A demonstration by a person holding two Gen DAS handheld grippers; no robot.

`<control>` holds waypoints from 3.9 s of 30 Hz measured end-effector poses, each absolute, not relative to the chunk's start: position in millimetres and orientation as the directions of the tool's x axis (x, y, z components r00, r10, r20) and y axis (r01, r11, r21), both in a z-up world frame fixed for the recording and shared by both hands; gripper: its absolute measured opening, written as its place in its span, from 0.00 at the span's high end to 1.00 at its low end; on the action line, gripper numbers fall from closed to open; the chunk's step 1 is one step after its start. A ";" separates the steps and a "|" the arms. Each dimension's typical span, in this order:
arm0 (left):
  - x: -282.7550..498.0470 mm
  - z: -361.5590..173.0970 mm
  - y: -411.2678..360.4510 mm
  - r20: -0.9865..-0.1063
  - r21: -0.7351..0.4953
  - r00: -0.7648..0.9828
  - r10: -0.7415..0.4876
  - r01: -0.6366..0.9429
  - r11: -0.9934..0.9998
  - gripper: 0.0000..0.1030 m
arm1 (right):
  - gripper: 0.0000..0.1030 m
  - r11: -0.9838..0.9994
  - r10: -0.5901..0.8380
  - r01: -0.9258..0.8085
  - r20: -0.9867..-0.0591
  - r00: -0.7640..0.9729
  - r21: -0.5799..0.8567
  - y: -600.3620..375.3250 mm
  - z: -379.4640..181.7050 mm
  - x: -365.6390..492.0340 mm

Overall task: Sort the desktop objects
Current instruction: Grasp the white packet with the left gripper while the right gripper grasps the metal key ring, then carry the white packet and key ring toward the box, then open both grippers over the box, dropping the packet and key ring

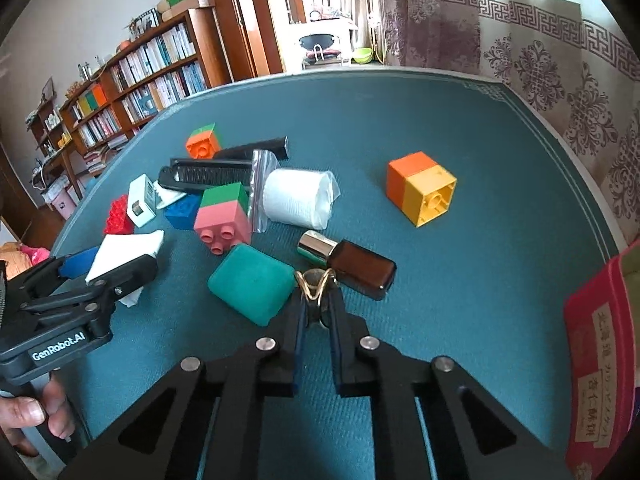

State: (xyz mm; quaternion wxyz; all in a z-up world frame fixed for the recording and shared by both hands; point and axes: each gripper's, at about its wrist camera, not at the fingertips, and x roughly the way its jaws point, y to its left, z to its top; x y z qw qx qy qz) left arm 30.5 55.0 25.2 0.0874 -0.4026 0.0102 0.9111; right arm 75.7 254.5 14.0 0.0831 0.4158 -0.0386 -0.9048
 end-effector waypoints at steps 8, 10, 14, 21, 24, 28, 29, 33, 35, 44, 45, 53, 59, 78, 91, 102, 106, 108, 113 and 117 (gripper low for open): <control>41.4 39.2 74.7 -0.719 -0.035 -0.674 0.169 -0.209 -0.977 0.28 | 0.96 -0.981 -0.191 0.122 -0.704 -0.684 0.148 265.0 35.2 97.9; 45.2 41.9 81.4 -0.716 -0.027 -0.676 0.174 -0.222 -0.975 0.28 | 0.96 -0.981 -0.194 0.126 -0.692 -0.696 0.148 268.1 40.2 104.8; 51.3 46.1 91.5 -0.711 -0.018 -0.681 0.179 -0.236 -0.972 0.28 | 0.96 -0.976 -0.214 0.133 -0.676 -0.705 0.171 277.3 44.9 115.6; 63.0 52.1 97.9 -0.702 0.000 -0.690 0.176 -0.246 -0.969 0.27 | 0.33 -0.949 -0.297 0.129 -0.685 -0.666 0.286 297.2 30.9 136.3; 65.2 53.1 99.0 -0.701 0.001 -0.691 0.174 -0.246 -0.969 0.27 | 0.33 -0.936 -0.339 0.164 -0.680 -0.650 0.310 297.7 29.0 148.0; 69.5 53.9 100.9 -0.698 0.003 -0.693 0.178 -0.253 -0.968 0.27 | 0.48 -0.930 -0.366 0.245 -0.705 -0.607 0.272 280.2 21.8 162.1; 70.3 53.7 101.4 -0.698 0.003 -0.693 0.179 -0.253 -0.968 0.27 | 0.51 -0.932 -0.360 0.267 -0.716 -0.598 0.245 273.1 19.2 165.0; 72.8 53.3 102.7 -0.700 0.005 -0.692 0.177 -0.252 -0.968 0.27 | 0.61 -0.940 -0.302 0.314 -0.755 -0.582 0.134 250.6 9.3 169.0; 74.2 53.7 103.0 -0.701 0.006 -0.691 0.175 -0.252 -0.968 0.27 | 0.65 -0.945 -0.273 0.312 -0.772 -0.575 0.101 245.5 1.8 166.5; 78.6 63.2 117.0 -0.691 0.029 -0.700 0.181 -0.277 -0.961 0.27 | 0.66 -0.952 -0.276 0.278 -0.740 -0.613 0.125 261.2 10.3 174.8; 79.5 64.6 120.9 -0.689 0.033 -0.701 0.185 -0.285 -0.958 0.27 | 0.66 -0.956 -0.272 0.266 -0.728 -0.629 0.127 267.1 15.1 177.0; 87.0 80.7 174.8 -0.667 0.072 -0.702 0.249 -0.394 -0.916 0.27 | 0.66 -0.984 -0.172 0.108 -0.635 -0.754 0.138 330.3 54.5 201.1; 96.1 89.8 230.4 -0.659 0.094 -0.680 0.321 -0.498 -0.862 0.27 | 0.66 -0.986 -0.027 -0.074 -0.579 -0.815 0.149 395.6 74.7 221.6; 133.8 104.0 380.1 -0.645 0.117 -0.569 0.511 -0.734 -0.669 0.27 | 0.65 -0.917 0.205 -0.363 -0.584 -0.785 0.166 503.2 72.4 268.9; 135.1 99.9 393.0 -0.658 0.095 -0.544 0.521 -0.747 -0.658 0.19 | 0.36 -0.879 0.225 -0.424 -0.594 -0.772 0.217 526.0 65.8 277.2; 124.0 99.3 368.1 -0.649 0.121 -0.612 0.453 -0.671 -0.732 0.19 | 0.22 -0.880 0.219 -0.418 -0.588 -0.779 0.226 517.4 66.0 272.5; 121.5 98.1 359.2 -0.650 0.128 -0.624 0.434 -0.653 -0.747 0.19 | 0.21 -0.879 0.218 -0.420 -0.593 -0.775 0.226 514.1 64.6 267.9; 121.1 97.7 354.7 -0.648 0.130 -0.630 0.428 -0.645 -0.753 0.19 | 0.20 -0.880 0.217 -0.419 -0.593 -0.775 0.226 511.2 64.3 266.3; 118.4 97.3 342.6 -0.646 0.131 -0.643 0.412 -0.625 -0.770 0.19 | 0.20 -0.883 0.213 -0.413 -0.596 -0.774 0.221 502.9 63.3 262.9; 114.2 96.6 330.7 -0.645 0.124 -0.652 0.398 -0.604 -0.788 0.19 | 0.20 -0.888 0.208 -0.405 -0.597 -0.775 0.217 495.2 64.0 261.3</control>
